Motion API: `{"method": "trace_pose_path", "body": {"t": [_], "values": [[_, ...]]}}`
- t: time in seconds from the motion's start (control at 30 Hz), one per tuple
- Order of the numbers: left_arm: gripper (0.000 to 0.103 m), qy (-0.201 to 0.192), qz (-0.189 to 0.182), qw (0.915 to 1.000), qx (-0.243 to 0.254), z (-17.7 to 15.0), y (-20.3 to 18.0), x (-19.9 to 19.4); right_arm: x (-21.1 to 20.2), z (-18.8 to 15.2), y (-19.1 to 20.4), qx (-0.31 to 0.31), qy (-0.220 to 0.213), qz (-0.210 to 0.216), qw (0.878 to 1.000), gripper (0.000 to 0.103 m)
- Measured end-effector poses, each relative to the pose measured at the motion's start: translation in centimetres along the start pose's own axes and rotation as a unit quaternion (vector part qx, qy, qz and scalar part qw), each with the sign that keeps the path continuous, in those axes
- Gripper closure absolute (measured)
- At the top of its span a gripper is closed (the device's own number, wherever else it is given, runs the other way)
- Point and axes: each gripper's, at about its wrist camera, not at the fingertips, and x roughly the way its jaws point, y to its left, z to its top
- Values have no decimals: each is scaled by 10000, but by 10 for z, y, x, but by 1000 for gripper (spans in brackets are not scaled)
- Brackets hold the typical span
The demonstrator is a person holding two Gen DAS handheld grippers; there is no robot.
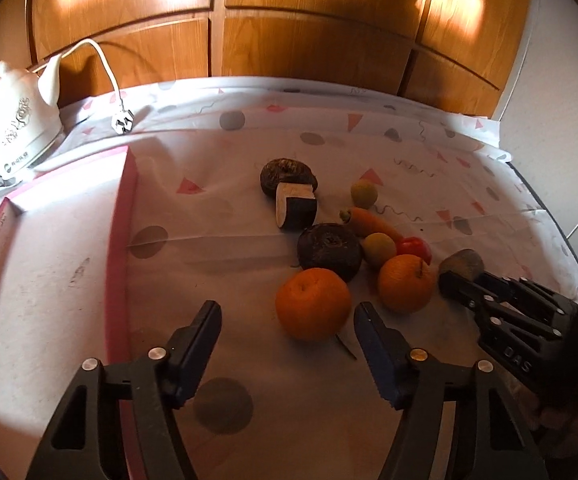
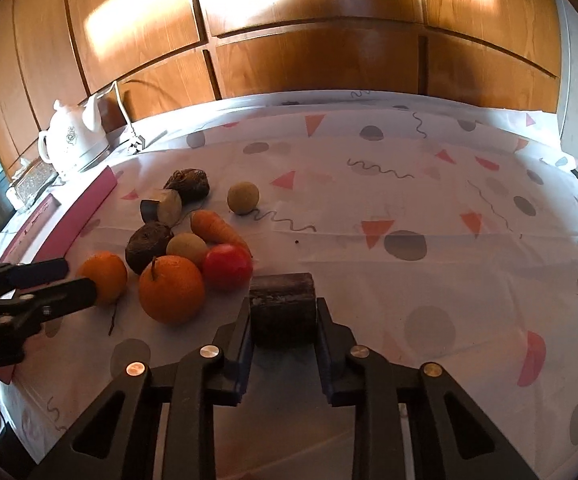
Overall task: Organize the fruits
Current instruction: 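Grasp the dark cut yam piece with the right tool while the left tool grasps an orange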
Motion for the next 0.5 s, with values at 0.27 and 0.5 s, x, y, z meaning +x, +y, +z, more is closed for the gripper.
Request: {"method": "trace_pose_path", "body": {"t": [0.27,0.5], "values": [[63,-104,-127,9997,170,3,-7,20,1,-1,-1,49,-45,23,10000,76],[65,-298,80,9991,301,-7,-13,12,2,-2,1,-18,-31,-53,10000,76]]}}
